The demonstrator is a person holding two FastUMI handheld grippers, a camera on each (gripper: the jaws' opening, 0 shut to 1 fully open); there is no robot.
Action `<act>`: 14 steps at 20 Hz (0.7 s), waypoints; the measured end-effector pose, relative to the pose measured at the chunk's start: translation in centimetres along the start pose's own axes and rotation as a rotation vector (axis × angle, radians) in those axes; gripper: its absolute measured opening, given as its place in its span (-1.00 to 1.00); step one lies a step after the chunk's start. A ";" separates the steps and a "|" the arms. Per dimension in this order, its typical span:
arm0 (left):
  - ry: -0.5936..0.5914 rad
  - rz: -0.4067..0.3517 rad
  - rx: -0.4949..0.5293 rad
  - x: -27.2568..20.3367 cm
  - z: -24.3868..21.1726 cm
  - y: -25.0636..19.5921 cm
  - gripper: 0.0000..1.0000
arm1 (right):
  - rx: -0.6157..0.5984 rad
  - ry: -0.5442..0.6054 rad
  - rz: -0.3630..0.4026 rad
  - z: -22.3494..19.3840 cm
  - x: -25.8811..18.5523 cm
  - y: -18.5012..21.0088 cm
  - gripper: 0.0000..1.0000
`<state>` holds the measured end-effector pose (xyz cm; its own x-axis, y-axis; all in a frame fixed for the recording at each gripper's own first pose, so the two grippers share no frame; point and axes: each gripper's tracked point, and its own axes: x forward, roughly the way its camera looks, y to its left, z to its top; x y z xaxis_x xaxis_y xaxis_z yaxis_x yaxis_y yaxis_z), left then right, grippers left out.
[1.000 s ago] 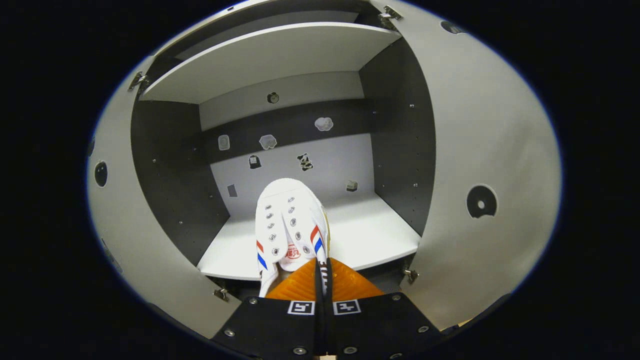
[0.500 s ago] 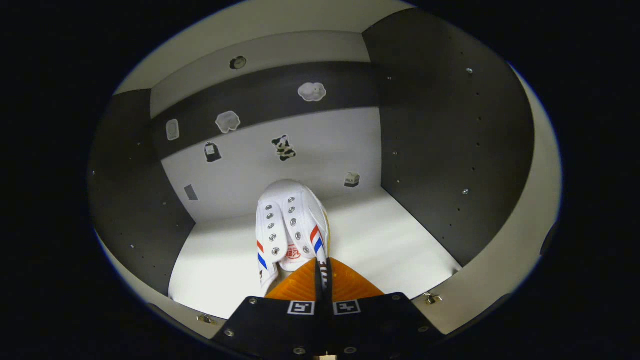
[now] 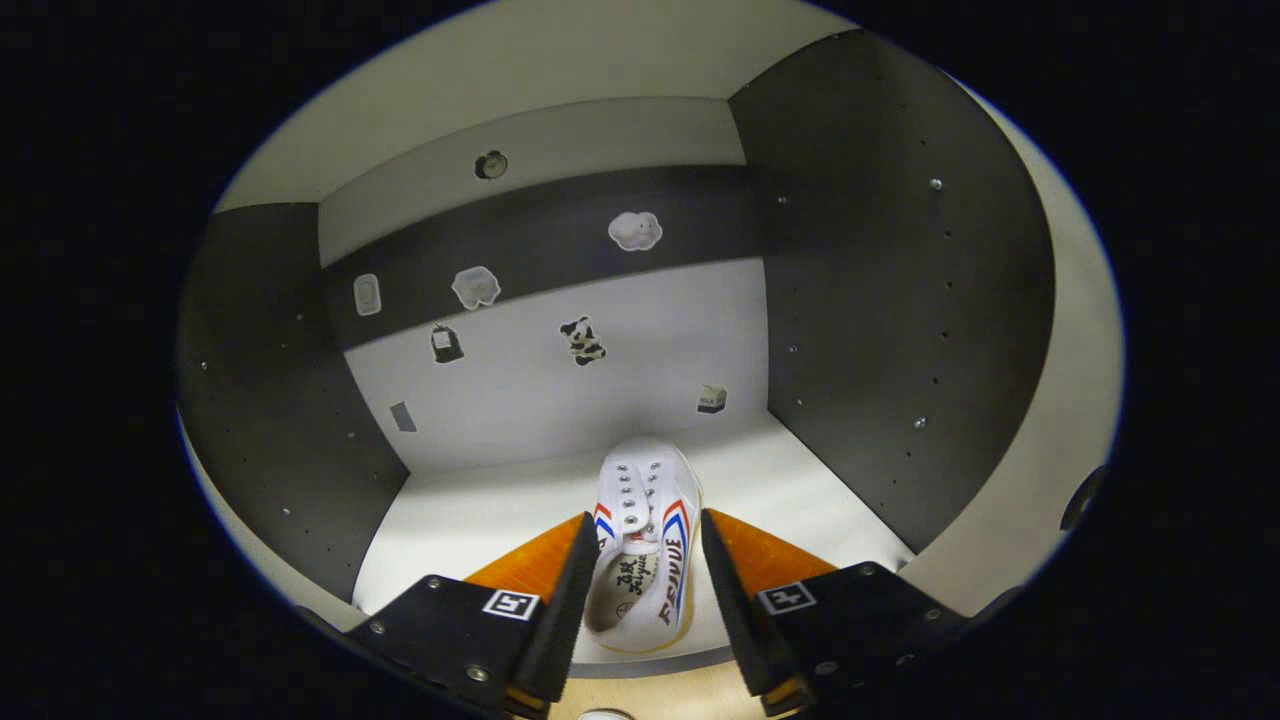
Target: Grab one shoe with the right hand and put it into the shoe cabinet, grab the other shoe with the left hand and put it into the shoe cabinet; then close the right door with the right hand and the left door with the left hand.
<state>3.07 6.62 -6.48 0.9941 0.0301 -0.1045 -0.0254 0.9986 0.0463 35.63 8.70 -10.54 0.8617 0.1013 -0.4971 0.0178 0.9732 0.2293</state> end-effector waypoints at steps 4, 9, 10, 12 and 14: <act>-0.002 -0.044 -0.001 -0.3 0.0 -1.8 0.89 | -0.039 -0.082 0.018 2.1 -5.3 -0.3 0.85; 0.000 -0.089 -0.014 -1.5 -0.1 -4.2 0.89 | -0.089 -0.182 0.050 3.7 -12.6 -0.7 0.85; 0.002 -0.100 -0.012 -1.7 -0.2 -4.7 0.89 | -0.098 -0.200 0.054 3.8 -13.9 -0.8 0.85; 0.005 -0.128 -0.015 -2.3 -0.4 -5.9 0.94 | -0.120 -0.242 0.054 4.1 -16.8 -1.4 0.85; 0.022 -0.152 -0.023 -2.7 -0.8 -7.2 0.87 | -0.145 -0.285 0.035 4.5 -19.4 -2.5 0.85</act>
<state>0.50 -0.61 -7.28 0.9841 -0.1210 -0.1299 0.1228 0.9924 0.0057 21.18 3.39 2.31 0.9682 0.0932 -0.2321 -0.0690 0.9915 0.1102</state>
